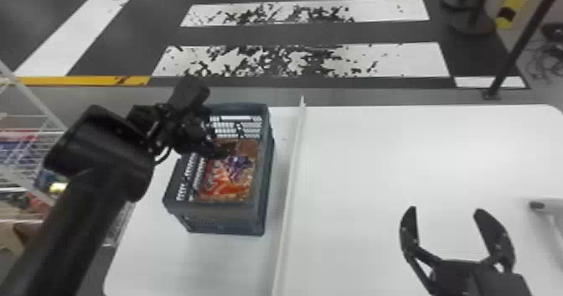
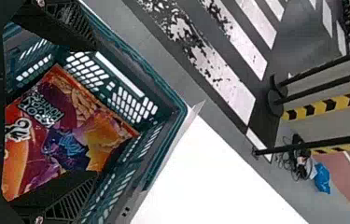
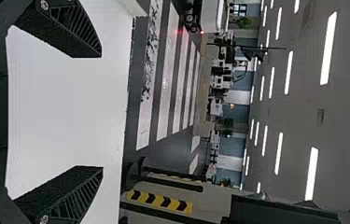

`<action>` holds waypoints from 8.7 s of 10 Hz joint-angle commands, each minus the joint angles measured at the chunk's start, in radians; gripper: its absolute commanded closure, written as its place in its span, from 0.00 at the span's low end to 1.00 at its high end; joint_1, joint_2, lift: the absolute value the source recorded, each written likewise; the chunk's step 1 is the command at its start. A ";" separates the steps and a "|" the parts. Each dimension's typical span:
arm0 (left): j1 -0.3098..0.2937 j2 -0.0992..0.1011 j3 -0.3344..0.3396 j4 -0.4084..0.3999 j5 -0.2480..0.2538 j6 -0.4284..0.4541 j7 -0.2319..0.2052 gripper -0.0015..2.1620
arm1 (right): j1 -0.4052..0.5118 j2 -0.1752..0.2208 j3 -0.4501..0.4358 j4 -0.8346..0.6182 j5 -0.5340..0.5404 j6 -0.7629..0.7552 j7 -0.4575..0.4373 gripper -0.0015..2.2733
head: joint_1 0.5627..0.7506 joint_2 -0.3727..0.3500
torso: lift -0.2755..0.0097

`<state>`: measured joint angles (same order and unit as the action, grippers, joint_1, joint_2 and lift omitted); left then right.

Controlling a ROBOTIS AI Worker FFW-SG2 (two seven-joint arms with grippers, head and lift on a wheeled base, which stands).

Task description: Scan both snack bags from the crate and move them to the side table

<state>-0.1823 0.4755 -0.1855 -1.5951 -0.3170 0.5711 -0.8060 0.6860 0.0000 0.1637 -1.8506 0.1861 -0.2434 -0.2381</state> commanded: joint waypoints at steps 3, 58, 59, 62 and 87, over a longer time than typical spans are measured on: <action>0.014 -0.003 -0.028 0.032 -0.079 -0.032 -0.068 0.03 | -0.006 0.001 0.007 0.004 0.001 0.000 0.000 0.03 | 0.70 0.70 | 0.86; 0.198 -0.478 -0.114 -0.174 0.311 -0.115 0.258 0.99 | -0.011 -0.009 0.008 -0.009 0.049 0.114 -0.236 0.03 | 0.70 0.17 | 0.86; 0.196 -0.478 -0.161 -0.143 0.306 -0.139 0.277 0.99 | -0.010 -0.009 0.004 -0.015 0.047 0.111 -0.260 0.03 | 0.70 0.09 | 0.86; 0.205 -0.478 -0.250 -0.054 0.254 -0.188 0.303 0.99 | -0.008 -0.014 0.002 -0.022 0.038 0.105 -0.282 0.03 | 0.70 0.03 | 0.86; 0.805 -0.370 0.268 -0.373 0.421 -0.817 0.544 0.02 | -0.209 -0.020 -0.225 -0.262 -0.430 1.179 0.330 0.03 | 0.70 0.59 | 0.86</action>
<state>0.6184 0.1055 0.0806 -1.9683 0.1040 -0.2447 -0.2623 0.4942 -0.0229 -0.0379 -2.1161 -0.2065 0.8918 0.0929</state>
